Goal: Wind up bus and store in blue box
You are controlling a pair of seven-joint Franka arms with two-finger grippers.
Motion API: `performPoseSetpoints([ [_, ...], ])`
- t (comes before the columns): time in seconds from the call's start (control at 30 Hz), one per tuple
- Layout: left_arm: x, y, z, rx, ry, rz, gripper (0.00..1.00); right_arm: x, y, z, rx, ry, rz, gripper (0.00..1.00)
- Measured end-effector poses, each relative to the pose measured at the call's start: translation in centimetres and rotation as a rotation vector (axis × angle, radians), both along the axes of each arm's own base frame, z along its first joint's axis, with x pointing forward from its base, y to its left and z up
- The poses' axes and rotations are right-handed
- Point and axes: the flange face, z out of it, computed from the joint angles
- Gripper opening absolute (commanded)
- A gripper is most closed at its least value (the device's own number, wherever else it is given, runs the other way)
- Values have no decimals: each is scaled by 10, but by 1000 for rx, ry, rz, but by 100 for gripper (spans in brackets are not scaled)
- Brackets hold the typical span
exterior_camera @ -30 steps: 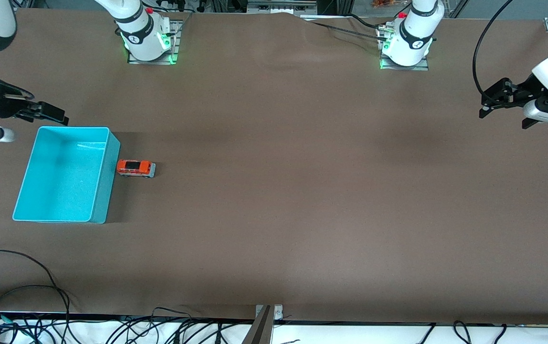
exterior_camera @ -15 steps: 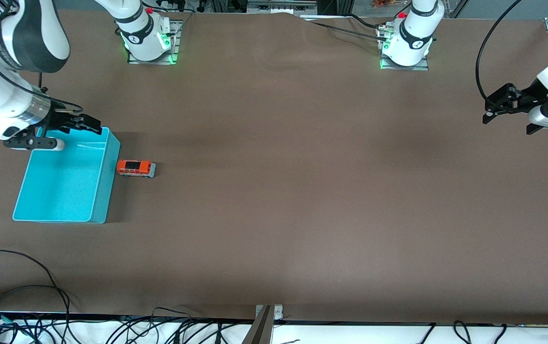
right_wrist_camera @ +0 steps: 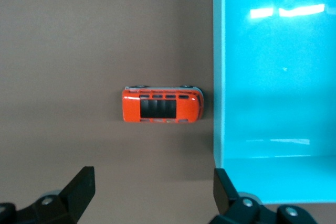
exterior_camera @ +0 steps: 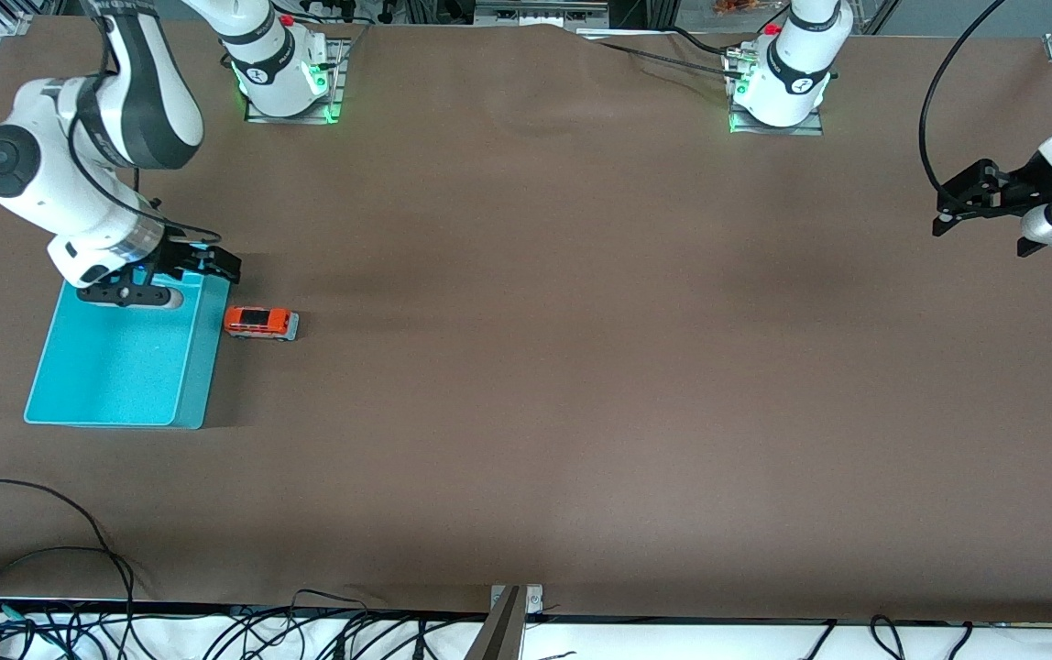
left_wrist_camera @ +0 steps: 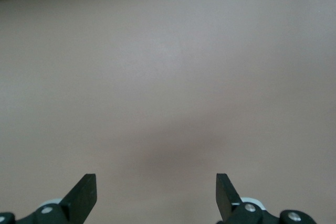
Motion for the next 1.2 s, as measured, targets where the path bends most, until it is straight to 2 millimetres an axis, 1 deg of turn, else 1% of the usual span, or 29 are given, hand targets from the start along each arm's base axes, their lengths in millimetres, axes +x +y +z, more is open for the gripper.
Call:
performPoseSetpoints([
  [0.13, 0, -1, 6, 0, -10, -3, 100, 5, 6, -15, -2, -6, -9, 100],
  [0.33, 0, -7, 12, -1, -20, -11, 100, 10, 7, -35, -5, -13, -31, 100],
  [0.6, -2, -8, 14, -1, -16, -13, 100, 16, 12, -64, -13, -15, -160, 100],
  [0.8, -5, -9, 11, 0, 18, -14, 100, 17, 17, -77, -21, -11, -304, 100],
  [0.93, -9, -10, 11, 1, 43, -16, 100, 17, 21, -83, -25, -9, -397, 100],
  [1.03, -11, -9, 19, 1, 50, -14, 100, 18, 26, -86, -27, -11, -465, 100],
  [1.2, -17, -5, 37, 1, 43, -6, 100, 19, 29, -92, -28, -20, -573, 100],
])
